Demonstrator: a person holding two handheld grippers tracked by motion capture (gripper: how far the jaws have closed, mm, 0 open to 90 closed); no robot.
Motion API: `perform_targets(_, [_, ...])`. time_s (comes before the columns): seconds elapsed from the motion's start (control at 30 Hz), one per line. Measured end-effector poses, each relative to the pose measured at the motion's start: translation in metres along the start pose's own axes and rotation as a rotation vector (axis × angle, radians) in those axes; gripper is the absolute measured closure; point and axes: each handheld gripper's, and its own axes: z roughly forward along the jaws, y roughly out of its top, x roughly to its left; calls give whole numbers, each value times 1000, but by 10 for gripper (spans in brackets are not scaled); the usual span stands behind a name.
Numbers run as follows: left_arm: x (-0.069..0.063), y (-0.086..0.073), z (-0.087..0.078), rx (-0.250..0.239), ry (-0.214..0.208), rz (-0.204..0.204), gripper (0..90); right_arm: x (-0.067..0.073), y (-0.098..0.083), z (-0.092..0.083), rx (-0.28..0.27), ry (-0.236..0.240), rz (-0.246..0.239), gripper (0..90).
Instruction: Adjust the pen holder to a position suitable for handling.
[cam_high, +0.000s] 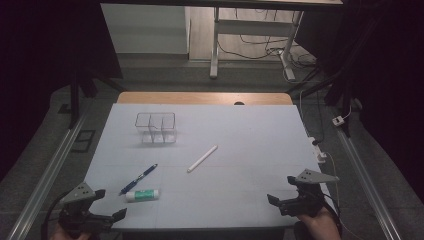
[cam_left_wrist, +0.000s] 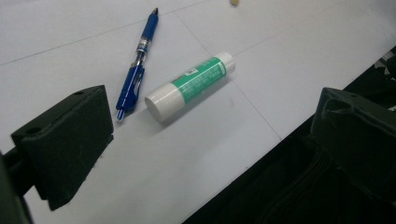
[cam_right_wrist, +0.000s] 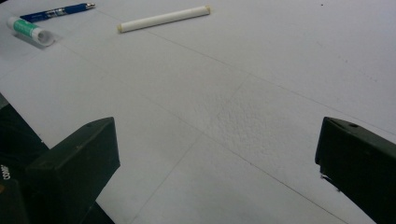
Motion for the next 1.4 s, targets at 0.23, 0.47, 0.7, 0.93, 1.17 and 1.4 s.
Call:
perform_targets(0.23, [0, 0, 0, -9, 5, 9, 0, -1, 0, 0, -1, 3, 6, 0])
perform_targets(0.47, [0, 1, 1, -2, 10, 8, 0, 0, 0, 1, 4, 10, 2, 0])
perform_targets(0.7, [0, 2, 2, 1, 21, 11, 0, 0, 0, 1, 4, 14, 4, 0])
perform_targets(0.93, [-2, 4, 3, -7, 29, 14, 0, -1, 0, 2, 5, 20, 7, 0])
perform_targets(1.17, [-3, 8, 5, -26, 20, 19, 0, -1, 1, 2, 12, 23, 3, 6])
perform_targets(1.4, [-5, 14, 10, -36, 29, 46, 0, 0, 1, 2, 12, 20, -1, 18])
